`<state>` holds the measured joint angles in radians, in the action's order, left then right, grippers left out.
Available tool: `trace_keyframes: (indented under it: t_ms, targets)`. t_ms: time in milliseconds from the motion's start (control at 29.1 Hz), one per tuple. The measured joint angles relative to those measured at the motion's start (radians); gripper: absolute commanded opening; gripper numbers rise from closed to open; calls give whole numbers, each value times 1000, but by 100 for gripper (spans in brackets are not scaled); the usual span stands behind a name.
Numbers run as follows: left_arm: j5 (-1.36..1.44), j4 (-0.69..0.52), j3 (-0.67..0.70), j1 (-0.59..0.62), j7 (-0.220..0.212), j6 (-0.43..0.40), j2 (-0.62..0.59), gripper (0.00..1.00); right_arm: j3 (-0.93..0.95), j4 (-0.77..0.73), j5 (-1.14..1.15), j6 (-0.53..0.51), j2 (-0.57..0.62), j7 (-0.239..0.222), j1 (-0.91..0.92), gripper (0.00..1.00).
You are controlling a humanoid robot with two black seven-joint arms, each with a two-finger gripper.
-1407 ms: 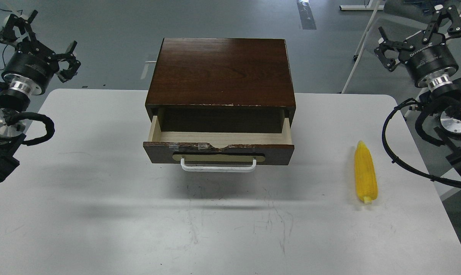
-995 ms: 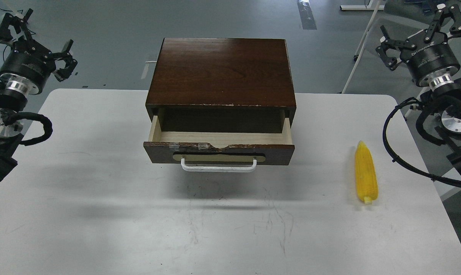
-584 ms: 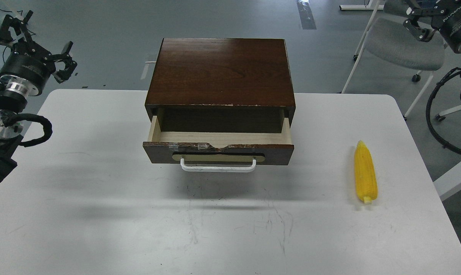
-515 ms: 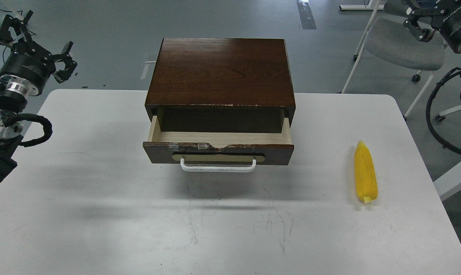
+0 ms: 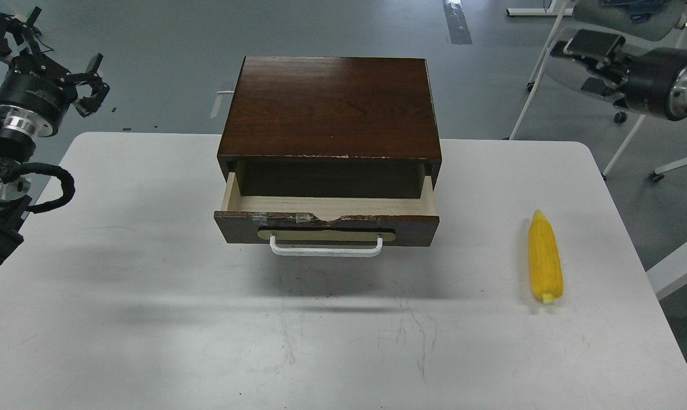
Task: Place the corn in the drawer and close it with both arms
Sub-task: 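Move the right gripper toward the yellow corn cob on the table, then lower the right gripper onto the corn cob and close it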
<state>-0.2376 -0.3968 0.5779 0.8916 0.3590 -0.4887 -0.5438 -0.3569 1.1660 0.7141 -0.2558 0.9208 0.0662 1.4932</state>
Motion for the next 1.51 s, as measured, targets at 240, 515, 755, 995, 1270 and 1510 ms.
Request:
trace_keyframes:
  t_ms: [240, 515, 755, 995, 1270, 1510]
  targets:
    - [0, 4, 1, 0, -2, 0, -4, 99, -138, 41, 108, 11, -47, -71, -23, 100]
    - [0, 4, 1, -3, -2, 0, -6, 99, -162, -19, 111, 46, -122, -53, -155, 98]
    - [1, 4, -1, -8, -3, 0, -10, 98, -161, -39, 113, 70, -182, -51, -235, 87]
    - [1, 4, -1, -11, -3, 0, -9, 99, -160, -41, 112, 95, -192, -51, -291, 75]
    - [1, 6, -1, -13, -2, 0, -9, 99, -158, -39, 111, 104, -196, -50, -310, 33]
    - [1, 6, -1, -14, 0, 0, -22, 99, -147, -29, 110, 106, -178, -49, -277, 5]
